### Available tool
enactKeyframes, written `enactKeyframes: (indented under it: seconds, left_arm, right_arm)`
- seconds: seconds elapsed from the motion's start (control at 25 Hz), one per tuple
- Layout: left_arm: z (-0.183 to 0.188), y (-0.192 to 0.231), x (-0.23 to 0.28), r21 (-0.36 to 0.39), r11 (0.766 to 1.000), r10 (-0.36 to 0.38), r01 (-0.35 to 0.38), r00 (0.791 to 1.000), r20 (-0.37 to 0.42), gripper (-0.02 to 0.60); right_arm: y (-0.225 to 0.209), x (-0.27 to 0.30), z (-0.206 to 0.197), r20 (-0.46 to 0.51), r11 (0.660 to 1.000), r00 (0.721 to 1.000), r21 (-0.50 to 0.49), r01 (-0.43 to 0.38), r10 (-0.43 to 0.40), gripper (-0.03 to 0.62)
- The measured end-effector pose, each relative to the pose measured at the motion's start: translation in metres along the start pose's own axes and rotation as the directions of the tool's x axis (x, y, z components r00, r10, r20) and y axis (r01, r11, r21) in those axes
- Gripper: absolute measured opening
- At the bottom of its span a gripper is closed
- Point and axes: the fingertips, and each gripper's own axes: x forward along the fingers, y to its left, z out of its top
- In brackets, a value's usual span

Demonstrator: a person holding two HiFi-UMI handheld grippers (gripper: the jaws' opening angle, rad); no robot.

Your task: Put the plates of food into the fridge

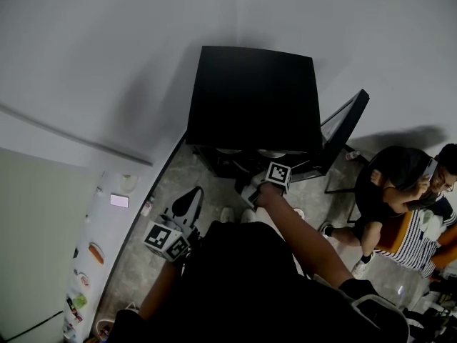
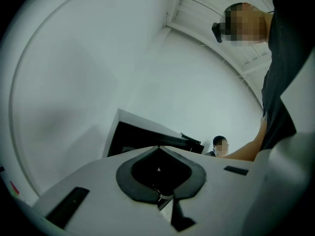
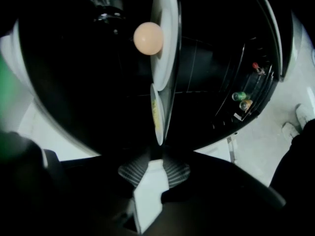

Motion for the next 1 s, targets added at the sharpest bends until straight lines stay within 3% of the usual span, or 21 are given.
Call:
enactKeyframes:
  seconds: [0.08, 0.4, 0.56, 0.72, 1.0]
  left_arm:
    - [0.000, -0.006, 0.002, 0.001, 1.000, -0.013, 0.013, 1.000, -0.003, 0.023]
    - [-0.004, -0.024, 0.014, -0.012, 0.998, -0.063, 0.062, 0.998, -0.022, 0.023]
    - [-0.009, -0.031, 0.019, 0.000, 0.996, -0.087, 0.087, 0.995, -0.039, 0.023]
    - [-0.015, -0.039, 0.024, 0.002, 0.994, -0.105, 0.105, 0.993, -0.048, 0.023]
    - [-0.019, -0.049, 0.032, 0.007, 0.993, -0.118, 0.119, 0.991, -0.064, 0.023]
  right_arm:
    - [0.006, -0.008, -0.005, -0.010, 0.999, 1.000, -0.032, -0.007, 0.007, 0.044]
    - [0.030, -0.045, -0.014, -0.023, 0.981, 0.998, -0.179, -0.069, 0.066, 0.031]
    - [0.049, -0.064, -0.016, -0.029, 0.937, 0.996, -0.338, -0.088, 0.083, 0.031]
    - [0.066, -0.080, -0.020, -0.024, 0.904, 0.992, -0.410, -0.119, 0.120, 0.031]
    - [0.083, -0.106, -0.023, 0.015, 0.803, 0.995, -0.591, -0.074, 0.103, 0.031]
